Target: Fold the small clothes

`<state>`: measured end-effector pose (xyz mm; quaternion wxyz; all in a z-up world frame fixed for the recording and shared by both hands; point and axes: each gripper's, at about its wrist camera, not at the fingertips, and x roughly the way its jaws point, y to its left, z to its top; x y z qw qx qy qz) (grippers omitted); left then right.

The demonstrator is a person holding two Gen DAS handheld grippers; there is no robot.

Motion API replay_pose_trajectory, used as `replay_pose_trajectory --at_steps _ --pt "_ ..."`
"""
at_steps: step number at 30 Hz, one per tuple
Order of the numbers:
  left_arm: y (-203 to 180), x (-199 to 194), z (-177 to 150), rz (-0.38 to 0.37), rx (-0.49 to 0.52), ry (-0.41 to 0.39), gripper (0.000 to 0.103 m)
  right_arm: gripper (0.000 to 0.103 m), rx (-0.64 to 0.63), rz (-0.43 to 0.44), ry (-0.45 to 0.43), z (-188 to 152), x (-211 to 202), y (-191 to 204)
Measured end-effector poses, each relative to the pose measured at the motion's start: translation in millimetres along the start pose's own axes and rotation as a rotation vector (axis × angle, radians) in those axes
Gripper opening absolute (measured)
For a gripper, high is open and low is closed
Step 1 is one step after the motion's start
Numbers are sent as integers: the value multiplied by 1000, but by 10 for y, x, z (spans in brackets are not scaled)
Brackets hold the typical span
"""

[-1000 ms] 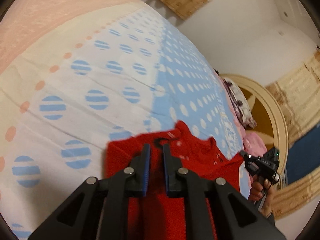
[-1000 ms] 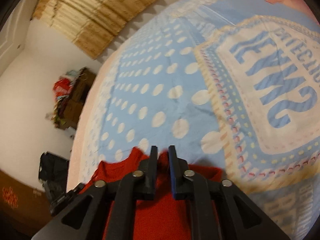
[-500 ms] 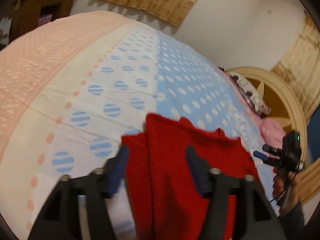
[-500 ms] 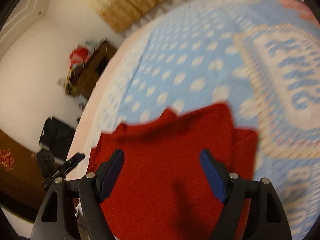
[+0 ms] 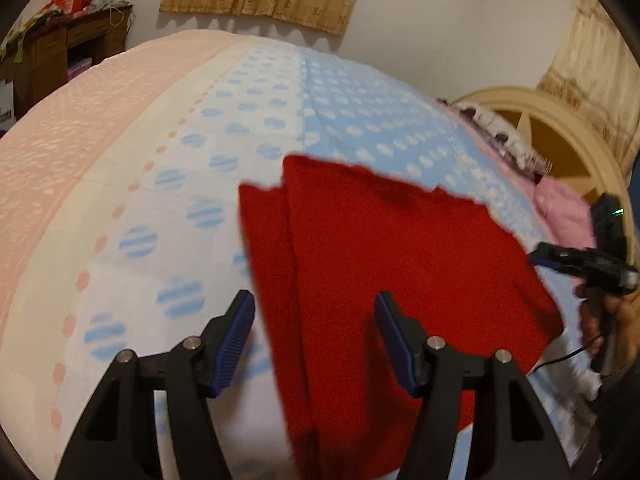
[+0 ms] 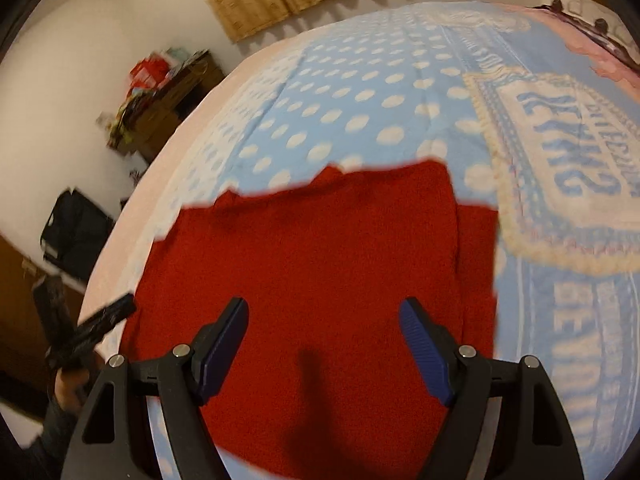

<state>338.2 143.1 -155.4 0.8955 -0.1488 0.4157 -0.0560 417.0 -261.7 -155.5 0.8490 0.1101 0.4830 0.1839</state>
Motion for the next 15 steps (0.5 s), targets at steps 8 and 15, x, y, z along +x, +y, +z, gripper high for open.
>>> replay_pose_trajectory --at_steps 8,15 --pt "-100 9 -403 46 69 -12 71 78 -7 -42 -88 -524 -251 9" --pt "-34 -51 -490 30 32 -54 73 78 7 -71 -91 -778 -277 -60"
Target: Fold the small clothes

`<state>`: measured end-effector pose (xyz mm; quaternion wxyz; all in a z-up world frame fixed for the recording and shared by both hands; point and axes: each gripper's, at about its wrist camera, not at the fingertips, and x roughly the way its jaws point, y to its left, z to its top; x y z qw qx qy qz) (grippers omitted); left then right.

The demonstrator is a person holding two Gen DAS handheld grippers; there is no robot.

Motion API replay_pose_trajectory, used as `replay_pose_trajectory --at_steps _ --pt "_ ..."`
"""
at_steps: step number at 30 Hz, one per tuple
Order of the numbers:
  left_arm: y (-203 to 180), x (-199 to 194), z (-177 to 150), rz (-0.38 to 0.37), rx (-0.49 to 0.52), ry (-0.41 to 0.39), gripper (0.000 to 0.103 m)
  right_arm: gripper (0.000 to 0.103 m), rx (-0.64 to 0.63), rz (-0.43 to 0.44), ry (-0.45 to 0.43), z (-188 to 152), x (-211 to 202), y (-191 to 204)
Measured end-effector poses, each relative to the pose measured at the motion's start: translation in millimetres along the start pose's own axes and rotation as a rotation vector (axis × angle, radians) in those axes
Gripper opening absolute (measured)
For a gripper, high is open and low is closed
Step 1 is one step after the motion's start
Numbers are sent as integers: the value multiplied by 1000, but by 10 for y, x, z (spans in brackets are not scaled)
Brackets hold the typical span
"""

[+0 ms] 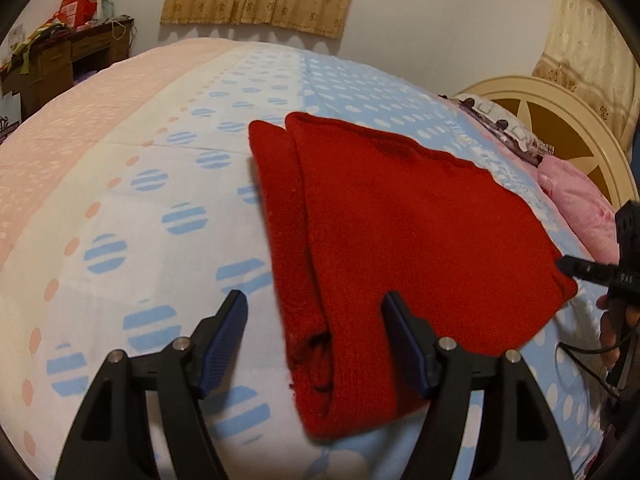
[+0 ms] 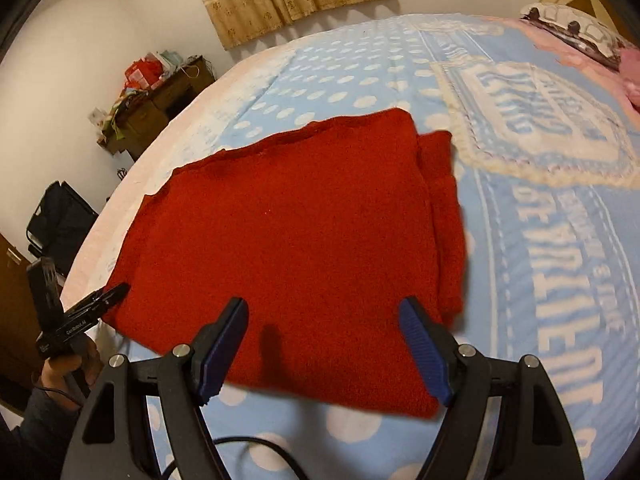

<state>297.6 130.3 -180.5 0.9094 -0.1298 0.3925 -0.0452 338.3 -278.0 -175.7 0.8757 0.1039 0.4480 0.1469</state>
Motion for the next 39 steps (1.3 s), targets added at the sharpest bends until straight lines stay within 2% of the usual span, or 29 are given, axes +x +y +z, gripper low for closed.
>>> replay_pose_trajectory --at_steps 4,5,7,8,12,14,18,20,22,25,29,34,39 --pt "6 -56 -94 -8 -2 -17 75 78 39 18 -85 -25 -260 -14" --pt "6 -61 -111 -10 3 -22 76 78 34 0 -76 -39 -251 -33" --pt "-4 -65 -134 -14 14 -32 78 78 40 -27 20 -91 -86 -88" --pt "-11 -61 -133 -14 20 -33 79 78 45 -72 108 -144 70 -144" --pt "-24 -54 -142 -18 31 -37 83 78 54 -74 32 -183 -80 -89" --pt "-19 -56 -161 -32 40 -46 87 78 54 -60 -41 -153 -216 -3" --pt "-53 -49 -180 -28 56 -53 90 78 -8 -112 -123 -53 -332 207" --pt "-70 -44 -182 -26 68 -52 91 75 -55 -127 -110 -8 -248 294" --pt "-81 -47 -186 -25 72 -51 92 66 -77 -127 -65 -7 -124 303" --pt "-82 -51 -192 -21 77 -56 93 66 -69 -158 20 -87 119 231" --pt "-102 -51 -210 -19 86 -57 94 68 -133 -241 35 -294 170 242" --pt "-110 -46 -210 -15 90 -57 95 68 -99 -180 -33 -377 86 139" --pt "-110 -50 -207 -18 89 -53 96 68 -111 -195 -35 -371 28 197"
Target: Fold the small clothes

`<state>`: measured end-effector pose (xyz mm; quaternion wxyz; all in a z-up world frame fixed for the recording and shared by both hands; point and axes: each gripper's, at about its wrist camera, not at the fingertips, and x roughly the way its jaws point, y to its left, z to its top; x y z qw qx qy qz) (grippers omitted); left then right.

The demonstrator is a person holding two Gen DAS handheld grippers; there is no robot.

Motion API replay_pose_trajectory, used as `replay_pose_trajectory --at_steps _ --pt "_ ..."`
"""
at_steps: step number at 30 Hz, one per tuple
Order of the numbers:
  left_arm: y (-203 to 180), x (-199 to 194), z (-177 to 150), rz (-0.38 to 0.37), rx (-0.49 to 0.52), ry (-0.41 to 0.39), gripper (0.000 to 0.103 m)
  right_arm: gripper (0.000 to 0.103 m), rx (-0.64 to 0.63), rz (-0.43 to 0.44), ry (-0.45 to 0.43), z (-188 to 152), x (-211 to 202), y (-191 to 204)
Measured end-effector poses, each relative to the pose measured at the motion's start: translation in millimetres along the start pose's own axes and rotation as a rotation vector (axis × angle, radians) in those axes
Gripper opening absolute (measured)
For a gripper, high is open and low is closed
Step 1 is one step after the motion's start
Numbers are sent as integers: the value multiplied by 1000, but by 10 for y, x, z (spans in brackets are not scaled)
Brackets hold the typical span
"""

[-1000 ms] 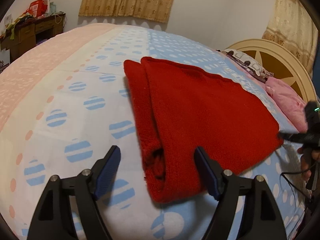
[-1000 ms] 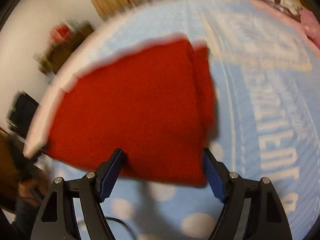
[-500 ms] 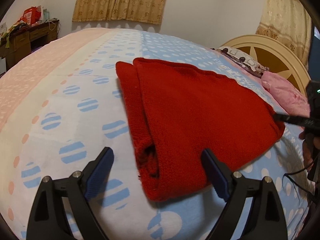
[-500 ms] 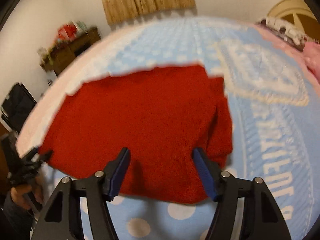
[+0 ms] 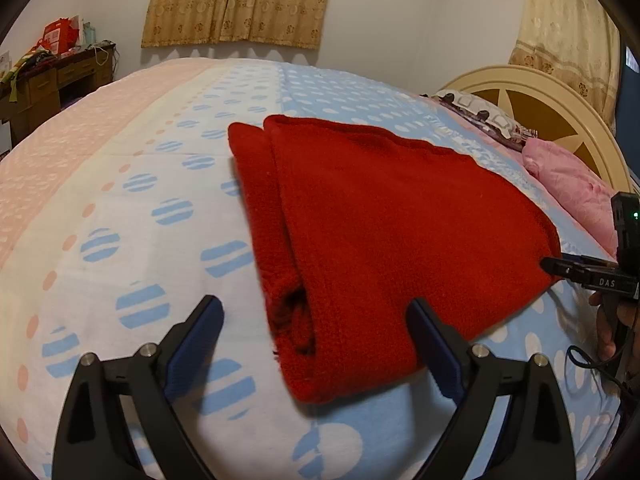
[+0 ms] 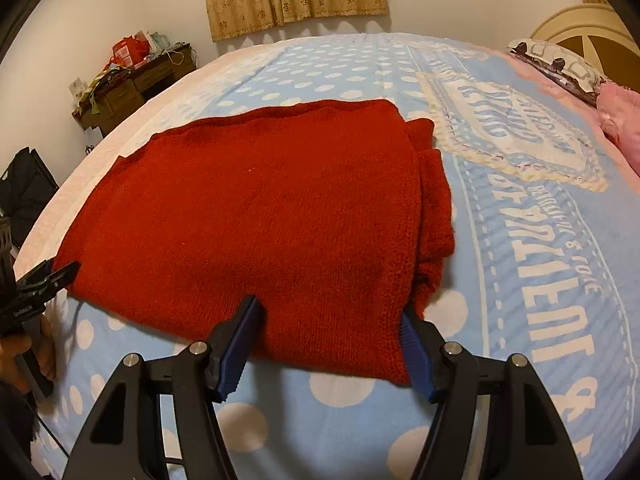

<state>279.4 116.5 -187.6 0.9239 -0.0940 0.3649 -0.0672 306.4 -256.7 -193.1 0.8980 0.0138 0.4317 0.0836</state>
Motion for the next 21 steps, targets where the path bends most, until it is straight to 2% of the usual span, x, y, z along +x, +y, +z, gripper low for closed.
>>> replay_pose_trajectory --at_steps 4,9,12,15,18,21 --pt "14 -35 -5 -14 -11 0 98 68 3 -13 -61 -44 -256 51" --pt "147 -197 65 -3 -87 2 98 68 -117 -17 -113 -53 -546 371" --pt "297 -326 142 17 -96 -22 98 68 -238 -18 -117 -25 -593 751" --pt "471 -391 249 57 -92 4 98 68 -375 -6 -132 -22 -598 1226" --pt "634 -468 359 124 -95 -4 98 68 -518 24 -163 -101 -549 1756" --pt "768 -490 414 138 -112 3 98 68 -646 35 -163 -223 -405 2229"
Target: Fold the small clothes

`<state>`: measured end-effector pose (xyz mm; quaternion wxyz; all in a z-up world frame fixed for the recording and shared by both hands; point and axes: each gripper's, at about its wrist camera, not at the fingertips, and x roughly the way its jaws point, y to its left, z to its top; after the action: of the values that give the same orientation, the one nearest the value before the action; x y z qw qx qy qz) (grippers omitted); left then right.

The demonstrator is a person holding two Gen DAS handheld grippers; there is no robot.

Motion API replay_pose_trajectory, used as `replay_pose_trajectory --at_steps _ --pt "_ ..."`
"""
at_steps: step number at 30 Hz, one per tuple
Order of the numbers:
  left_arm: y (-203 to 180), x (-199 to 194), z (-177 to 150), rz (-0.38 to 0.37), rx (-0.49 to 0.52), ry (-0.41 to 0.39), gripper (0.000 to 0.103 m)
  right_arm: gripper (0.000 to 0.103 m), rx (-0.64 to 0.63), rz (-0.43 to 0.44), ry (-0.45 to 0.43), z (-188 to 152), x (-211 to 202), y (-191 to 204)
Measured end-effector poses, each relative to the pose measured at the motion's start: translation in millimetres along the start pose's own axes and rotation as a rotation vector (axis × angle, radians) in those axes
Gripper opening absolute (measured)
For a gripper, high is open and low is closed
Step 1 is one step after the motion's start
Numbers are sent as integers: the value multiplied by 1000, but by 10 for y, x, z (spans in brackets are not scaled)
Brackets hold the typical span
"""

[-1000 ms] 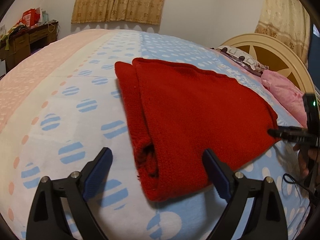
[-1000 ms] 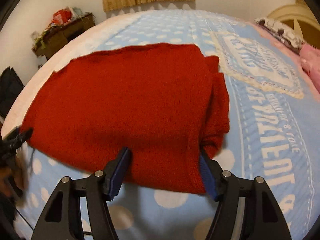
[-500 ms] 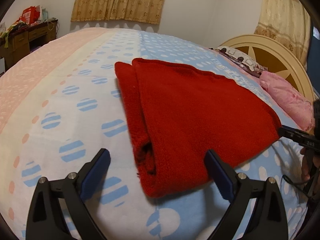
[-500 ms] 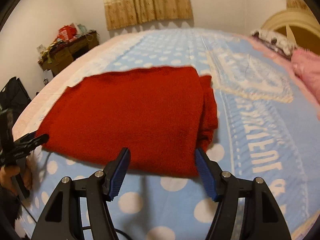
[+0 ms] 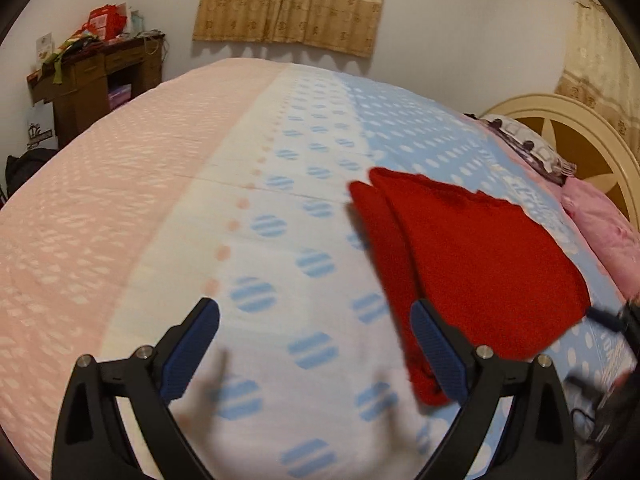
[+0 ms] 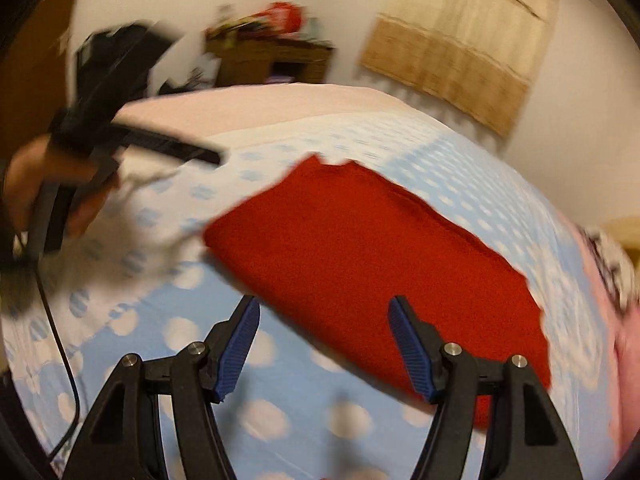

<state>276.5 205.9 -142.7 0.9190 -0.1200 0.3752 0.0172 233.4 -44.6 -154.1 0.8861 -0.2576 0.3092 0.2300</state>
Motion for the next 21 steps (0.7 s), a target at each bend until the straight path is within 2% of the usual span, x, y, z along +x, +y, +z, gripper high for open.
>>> replay_pose_trajectory --at_steps 6,12,20,21 --pt "133 139 92 -64 -44 33 98 68 -166 -7 -13 163 254 591" --pt "3 365 263 -146 -64 78 98 68 -256 -71 -8 228 529 806" --pt "-340 691 469 -231 -5 132 98 67 -240 -89 -11 182 650 834" --pt "-358 761 492 -242 -13 141 98 63 -237 -87 -15 170 651 835"
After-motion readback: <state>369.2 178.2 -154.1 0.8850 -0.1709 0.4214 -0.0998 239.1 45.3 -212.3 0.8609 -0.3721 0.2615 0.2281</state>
